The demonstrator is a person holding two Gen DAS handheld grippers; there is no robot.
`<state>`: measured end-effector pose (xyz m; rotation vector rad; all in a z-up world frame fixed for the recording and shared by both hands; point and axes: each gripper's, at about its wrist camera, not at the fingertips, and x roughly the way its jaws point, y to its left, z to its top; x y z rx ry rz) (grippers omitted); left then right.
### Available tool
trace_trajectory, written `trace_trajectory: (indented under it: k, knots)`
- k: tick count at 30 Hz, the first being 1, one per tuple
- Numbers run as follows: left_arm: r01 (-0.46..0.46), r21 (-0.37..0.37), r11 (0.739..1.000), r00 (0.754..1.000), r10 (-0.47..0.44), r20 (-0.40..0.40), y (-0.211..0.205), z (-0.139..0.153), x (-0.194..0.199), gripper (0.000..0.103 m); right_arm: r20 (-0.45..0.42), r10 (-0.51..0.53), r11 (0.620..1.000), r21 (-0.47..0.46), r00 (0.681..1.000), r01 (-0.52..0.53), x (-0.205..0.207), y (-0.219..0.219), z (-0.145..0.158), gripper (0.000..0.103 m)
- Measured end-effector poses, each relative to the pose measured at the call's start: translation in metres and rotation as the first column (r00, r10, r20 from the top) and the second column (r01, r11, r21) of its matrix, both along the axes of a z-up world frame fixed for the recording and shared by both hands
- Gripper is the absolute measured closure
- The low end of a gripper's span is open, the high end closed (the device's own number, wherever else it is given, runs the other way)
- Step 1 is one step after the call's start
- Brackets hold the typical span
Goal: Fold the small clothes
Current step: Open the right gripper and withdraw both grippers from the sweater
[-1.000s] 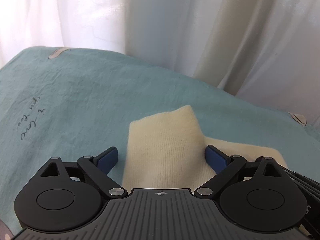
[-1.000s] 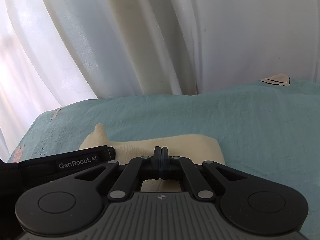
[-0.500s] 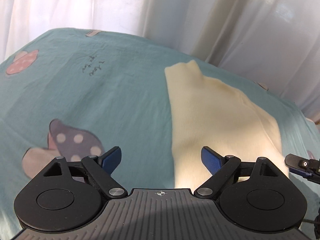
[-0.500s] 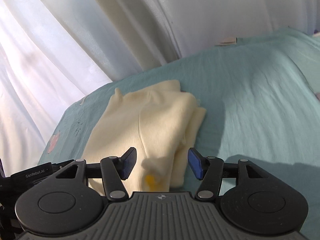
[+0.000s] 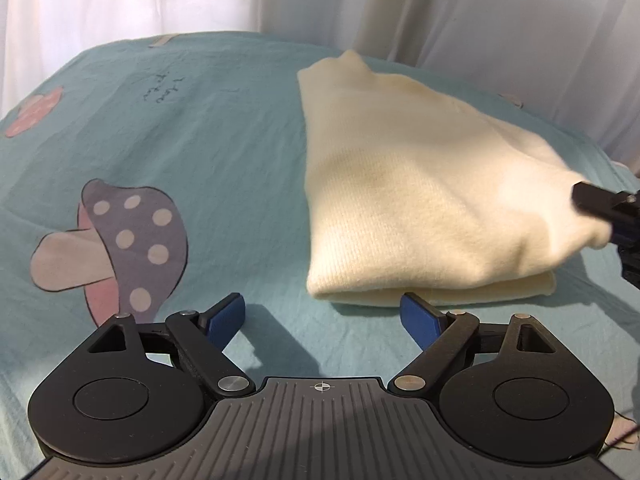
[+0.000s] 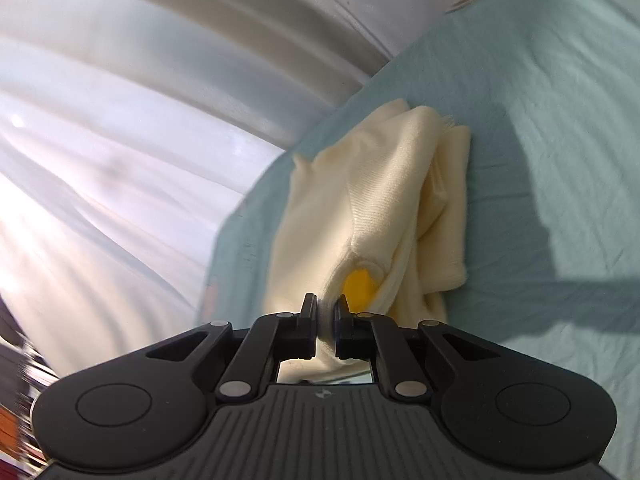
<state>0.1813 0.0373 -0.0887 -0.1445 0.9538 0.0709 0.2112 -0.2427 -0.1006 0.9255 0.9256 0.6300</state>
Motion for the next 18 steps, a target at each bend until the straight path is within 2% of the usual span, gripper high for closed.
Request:
trace_trajectory:
  k: [1, 2, 3, 5, 7, 10, 11, 12, 13, 15, 18]
  knots:
    - [-0.018, 0.005, 1.0, 1.0, 0.018, 0.004, 0.0, -0.001, 0.0, 0.015, -0.016, -0.015, 0.998, 0.061, 1.0, 0.016, 0.0, -0.007, -0.003, 0.096]
    - [-0.041, 0.007, 0.999, 0.999, 0.041, 0.01, 0.002, -0.001, -0.001, 0.015, -0.012, -0.023, 0.999, 0.043, 1.0, 0.024, 0.0, -0.009, -0.003, 0.096]
    - [-0.064, 0.007, 0.998, 0.998, 0.064, 0.015, 0.005, 0.0, -0.002, 0.015, 0.006, -0.027, 0.998, -0.049, 1.0, 0.027, -0.001, -0.007, 0.0, 0.096]
    - [-0.106, 0.011, 0.994, 0.994, 0.105, 0.011, 0.013, 0.0, -0.003, 0.015, 0.046, -0.009, 0.966, -0.256, 0.999, 0.021, -0.004, 0.001, 0.005, 0.096]
    - [-0.147, -0.012, 0.989, 0.989, 0.147, 0.005, 0.025, 0.0, -0.006, 0.015, 0.081, 0.023, 0.933, -0.36, 0.996, 0.008, -0.008, 0.009, 0.004, 0.096]
    - [-0.206, -0.094, 0.974, 0.979, 0.206, -0.011, 0.046, 0.004, -0.014, 0.015, 0.116, 0.051, 0.87, -0.494, 0.992, 0.013, -0.012, 0.018, 0.005, 0.093]
    - [-0.239, -0.106, 0.965, 0.971, 0.238, -0.025, 0.053, 0.006, -0.018, 0.016, 0.125, 0.051, 0.856, -0.516, 0.991, 0.021, -0.014, 0.018, 0.008, 0.089]
    - [-0.276, -0.094, 0.957, 0.961, 0.275, -0.021, 0.059, 0.01, -0.021, 0.02, 0.134, 0.046, 0.841, -0.54, 0.99, 0.034, -0.015, 0.018, 0.011, 0.079]
    - [-0.302, -0.081, 0.95, 0.953, 0.303, -0.003, 0.064, 0.015, -0.025, 0.02, 0.148, 0.041, 0.825, -0.562, 0.988, 0.05, -0.018, 0.017, 0.016, 0.074]
    - [-0.313, -0.091, 0.945, 0.948, 0.317, 0.034, 0.071, 0.026, -0.026, 0.019, 0.21, 0.033, 0.794, -0.599, 0.977, 0.101, -0.022, 0.017, 0.027, 0.074]
    - [-0.231, -0.133, 0.964, 0.968, 0.241, 0.067, 0.064, 0.04, -0.011, 0.018, 0.309, 0.074, 0.781, -0.609, 0.948, 0.138, -0.023, 0.027, 0.043, 0.074]
